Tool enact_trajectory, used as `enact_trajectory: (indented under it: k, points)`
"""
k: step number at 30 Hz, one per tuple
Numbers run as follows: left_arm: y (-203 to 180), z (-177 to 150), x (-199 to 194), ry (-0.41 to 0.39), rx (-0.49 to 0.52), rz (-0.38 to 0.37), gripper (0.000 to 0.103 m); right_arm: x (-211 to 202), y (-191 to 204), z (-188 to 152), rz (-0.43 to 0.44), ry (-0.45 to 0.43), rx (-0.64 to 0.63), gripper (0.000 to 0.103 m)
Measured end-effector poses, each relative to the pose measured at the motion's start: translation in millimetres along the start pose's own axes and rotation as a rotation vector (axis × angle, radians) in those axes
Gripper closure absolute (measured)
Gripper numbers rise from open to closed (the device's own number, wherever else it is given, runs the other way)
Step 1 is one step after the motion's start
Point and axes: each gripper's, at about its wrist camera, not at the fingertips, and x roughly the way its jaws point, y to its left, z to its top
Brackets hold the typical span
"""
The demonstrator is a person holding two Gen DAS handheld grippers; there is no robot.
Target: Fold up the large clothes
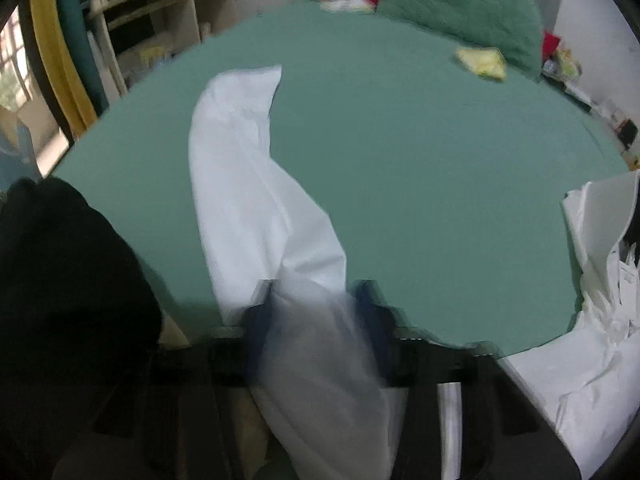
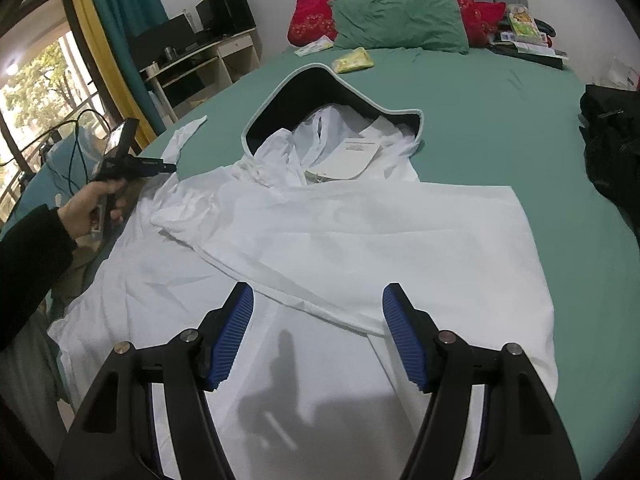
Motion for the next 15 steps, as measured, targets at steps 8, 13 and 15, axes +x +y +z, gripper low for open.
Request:
enact_trajectory:
  k: [8, 13, 15]
  points:
    - [-67.3, -46.3, -69.5, 0.068, 0.046, -0.252, 0.1, -16.3, 2.2, 3.1, -0.003, -0.042, -0.023, 0.035]
    - [-89.7, -67.8, -104.4, 0.153, 0.096, -0.407, 0.047, -29.7, -5.5, 3.5, -0.018, -0.066, -0.008, 0.035]
    - [-77.2, -60.4, -113.7, 0.105, 0.098, -0.399, 0.047, -30.5, -8.7, 3.1, -0.019, -0.064, -0.003, 0.035]
